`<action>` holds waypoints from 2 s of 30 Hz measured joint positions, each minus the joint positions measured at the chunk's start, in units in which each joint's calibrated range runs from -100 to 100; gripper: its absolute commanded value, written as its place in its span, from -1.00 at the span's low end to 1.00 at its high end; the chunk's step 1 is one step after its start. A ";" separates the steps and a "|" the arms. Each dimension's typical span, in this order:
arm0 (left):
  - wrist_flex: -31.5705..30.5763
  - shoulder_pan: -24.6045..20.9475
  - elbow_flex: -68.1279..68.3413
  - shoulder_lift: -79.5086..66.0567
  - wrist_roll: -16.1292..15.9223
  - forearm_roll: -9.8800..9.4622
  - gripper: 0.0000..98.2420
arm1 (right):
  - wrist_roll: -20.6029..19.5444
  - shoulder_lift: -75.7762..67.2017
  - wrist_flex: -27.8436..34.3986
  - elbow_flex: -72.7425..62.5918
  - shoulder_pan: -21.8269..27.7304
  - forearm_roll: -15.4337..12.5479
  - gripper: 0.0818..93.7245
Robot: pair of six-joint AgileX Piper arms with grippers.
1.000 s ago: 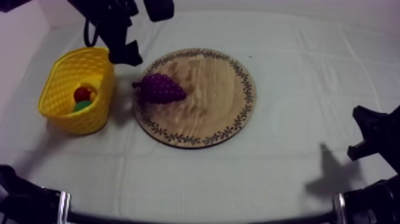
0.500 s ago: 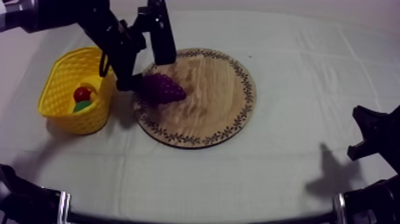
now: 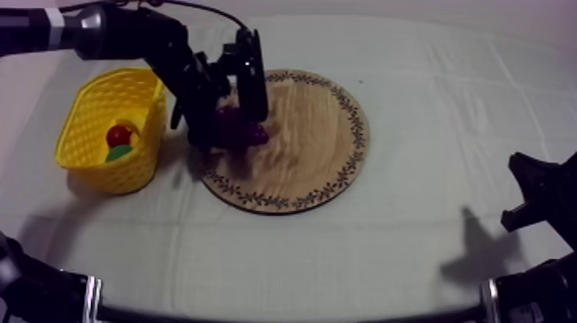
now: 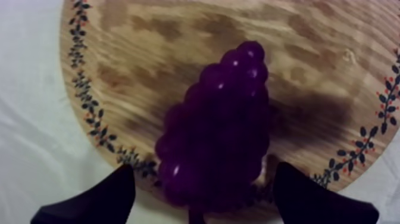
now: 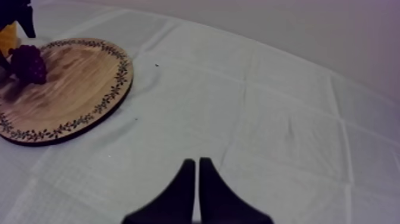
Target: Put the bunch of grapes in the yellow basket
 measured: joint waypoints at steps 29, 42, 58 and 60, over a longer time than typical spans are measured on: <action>-3.04 0.55 -3.22 6.84 -1.10 1.36 -0.22 | 0.03 0.00 0.00 0.00 0.00 0.00 -0.99; 2.59 -0.72 -3.53 -1.66 -2.27 3.25 -0.25 | 0.03 0.00 0.00 0.00 0.00 0.00 -0.99; 22.21 -3.12 -5.23 -25.83 3.82 3.78 -0.17 | 0.03 0.00 0.00 0.00 0.00 0.00 -0.99; 24.49 -3.22 -6.60 -27.91 5.59 3.72 -0.17 | 0.03 0.00 0.00 0.00 0.00 0.00 -0.99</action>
